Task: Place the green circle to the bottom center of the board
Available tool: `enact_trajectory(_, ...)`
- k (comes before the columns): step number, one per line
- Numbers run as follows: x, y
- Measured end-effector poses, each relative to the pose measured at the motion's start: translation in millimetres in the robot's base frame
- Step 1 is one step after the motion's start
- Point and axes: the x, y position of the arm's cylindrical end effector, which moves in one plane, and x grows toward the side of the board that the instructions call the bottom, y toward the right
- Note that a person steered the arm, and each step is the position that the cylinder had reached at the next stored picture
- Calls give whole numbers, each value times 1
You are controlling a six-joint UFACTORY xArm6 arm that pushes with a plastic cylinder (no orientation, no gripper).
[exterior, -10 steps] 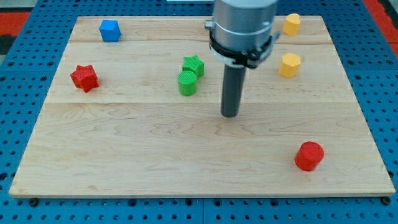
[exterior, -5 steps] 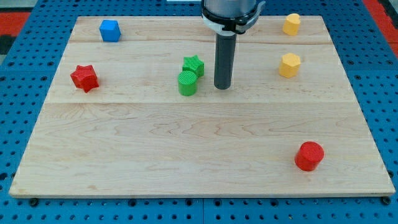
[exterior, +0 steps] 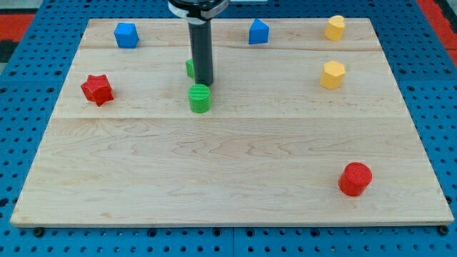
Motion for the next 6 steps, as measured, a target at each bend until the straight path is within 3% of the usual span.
enact_trajectory(1, 24, 13)
enact_trajectory(3, 48, -24)
enact_trajectory(6, 136, -8)
